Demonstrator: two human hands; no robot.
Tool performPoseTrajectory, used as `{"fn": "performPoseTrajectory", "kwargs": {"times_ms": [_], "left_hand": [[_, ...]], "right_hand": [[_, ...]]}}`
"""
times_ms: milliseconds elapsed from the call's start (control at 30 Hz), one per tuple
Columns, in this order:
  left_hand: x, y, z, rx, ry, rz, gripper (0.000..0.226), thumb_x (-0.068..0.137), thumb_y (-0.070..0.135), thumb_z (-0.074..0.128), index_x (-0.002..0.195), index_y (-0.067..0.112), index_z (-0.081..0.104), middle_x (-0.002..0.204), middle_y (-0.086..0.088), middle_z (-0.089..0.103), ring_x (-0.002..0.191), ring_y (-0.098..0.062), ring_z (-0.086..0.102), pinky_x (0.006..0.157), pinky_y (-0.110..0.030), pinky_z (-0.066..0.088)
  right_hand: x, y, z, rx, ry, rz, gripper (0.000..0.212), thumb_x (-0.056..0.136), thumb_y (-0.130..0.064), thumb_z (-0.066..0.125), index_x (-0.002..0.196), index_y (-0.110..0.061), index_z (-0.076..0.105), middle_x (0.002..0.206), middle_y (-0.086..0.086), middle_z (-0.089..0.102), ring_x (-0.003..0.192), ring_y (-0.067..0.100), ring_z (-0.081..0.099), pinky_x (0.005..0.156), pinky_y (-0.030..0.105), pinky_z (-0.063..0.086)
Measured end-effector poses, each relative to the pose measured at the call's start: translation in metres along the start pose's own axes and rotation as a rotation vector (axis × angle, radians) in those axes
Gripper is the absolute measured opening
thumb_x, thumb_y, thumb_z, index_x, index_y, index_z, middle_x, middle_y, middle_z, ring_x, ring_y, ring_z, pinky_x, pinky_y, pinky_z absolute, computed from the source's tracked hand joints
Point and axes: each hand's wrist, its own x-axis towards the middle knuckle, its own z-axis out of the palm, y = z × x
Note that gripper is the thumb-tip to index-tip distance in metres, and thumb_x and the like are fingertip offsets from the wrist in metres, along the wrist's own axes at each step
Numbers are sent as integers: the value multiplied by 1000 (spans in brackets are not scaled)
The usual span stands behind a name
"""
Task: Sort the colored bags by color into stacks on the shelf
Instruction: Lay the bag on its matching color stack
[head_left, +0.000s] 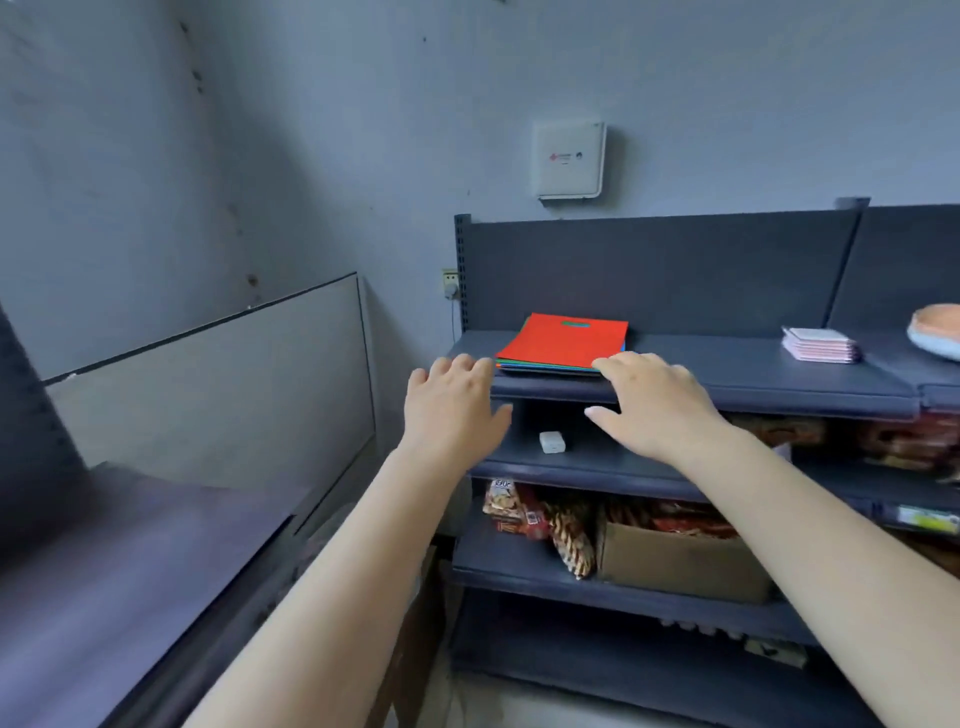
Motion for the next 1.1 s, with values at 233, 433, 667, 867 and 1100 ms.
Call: {"fn": "performPoseTrajectory", "kwargs": {"times_ms": [233,433,667,867,1100], "left_hand": [[87,13,65,5,-30,75,44,93,44,46,129,18,45,127,-1,52,118,-25,46,93,-36,34],[155,27,118,11,-72,87,42,93,44,45,126,17,46,124,-2,53,116,-25,47,92,-36,36],[221,43,183,0,-157,24,44,94,43,46,130,18,44,130,0,50,121,-24,44,94,-36,34],[258,38,237,-35,-191,-38,44,95,45,43,132,20,44,129,2,51,121,-23,45,95,-34,34],[301,19,297,-72,-193,-63,44,94,47,44,124,17,55,125,0,56,118,-26,47,95,-36,32]], "right_hand": [[64,42,42,-26,-18,78,52,93,-49,46,136,-20,41,135,1,48,126,25,42,97,39,35],[119,86,83,-52,-48,83,49,94,-49,45,132,-18,43,132,0,48,125,24,42,96,38,35],[185,140,132,0,-94,36,49,95,-47,45,134,-18,42,138,0,45,130,23,38,101,38,33],[232,166,178,75,-151,38,47,97,-45,42,135,-17,43,138,0,46,127,23,40,101,38,36],[280,184,230,197,-226,150,46,98,-44,41,130,-14,49,129,4,51,119,24,45,95,38,42]]}}
